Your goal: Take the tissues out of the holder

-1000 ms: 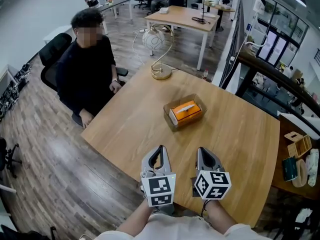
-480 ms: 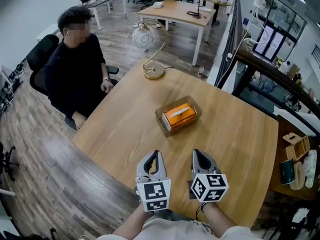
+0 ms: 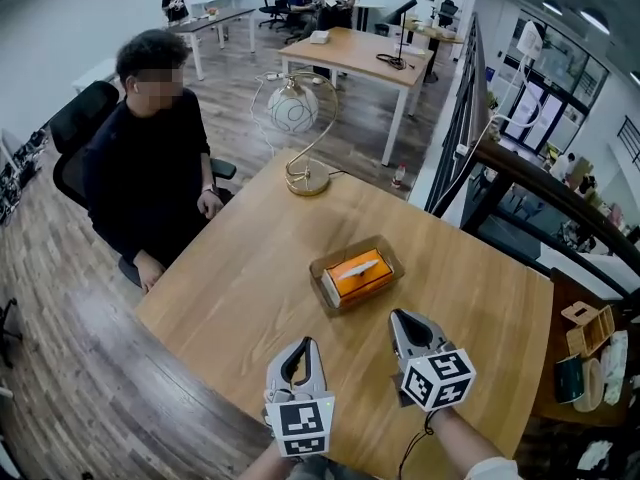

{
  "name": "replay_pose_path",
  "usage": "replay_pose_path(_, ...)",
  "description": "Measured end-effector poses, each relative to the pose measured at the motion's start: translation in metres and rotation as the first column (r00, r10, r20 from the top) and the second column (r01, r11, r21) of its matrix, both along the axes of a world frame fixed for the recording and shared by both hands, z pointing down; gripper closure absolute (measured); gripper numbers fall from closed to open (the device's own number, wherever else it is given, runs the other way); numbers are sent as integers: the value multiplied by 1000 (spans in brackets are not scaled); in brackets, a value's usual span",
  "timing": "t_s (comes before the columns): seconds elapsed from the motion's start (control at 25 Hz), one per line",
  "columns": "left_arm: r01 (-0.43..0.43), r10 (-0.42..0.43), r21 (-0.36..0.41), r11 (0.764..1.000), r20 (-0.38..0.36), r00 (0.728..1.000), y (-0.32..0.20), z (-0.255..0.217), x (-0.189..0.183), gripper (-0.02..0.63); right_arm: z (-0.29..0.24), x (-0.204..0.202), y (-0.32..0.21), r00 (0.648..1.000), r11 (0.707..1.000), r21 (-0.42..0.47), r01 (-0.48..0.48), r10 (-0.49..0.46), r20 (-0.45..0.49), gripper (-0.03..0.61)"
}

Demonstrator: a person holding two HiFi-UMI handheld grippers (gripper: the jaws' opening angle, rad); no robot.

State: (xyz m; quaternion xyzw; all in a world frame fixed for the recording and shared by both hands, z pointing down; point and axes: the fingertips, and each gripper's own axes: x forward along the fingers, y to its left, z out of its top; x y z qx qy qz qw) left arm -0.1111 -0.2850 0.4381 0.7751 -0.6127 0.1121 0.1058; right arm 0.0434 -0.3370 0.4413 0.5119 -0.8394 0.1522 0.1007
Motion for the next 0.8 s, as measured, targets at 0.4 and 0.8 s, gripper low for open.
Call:
replay_pose_path(0.4, -1, 1, 3, 1000, -23, 1000, -26, 3, -6, 607, -5, -10, -60, 991, 993, 6, 115, -115, -67, 536)
replay_pose_path(0.8, -7, 7, -37, 999, -7, 1000, -48, 23, -15, 607, 31, -50, -113, 790, 848, -164, 504, -530, -308, 395)
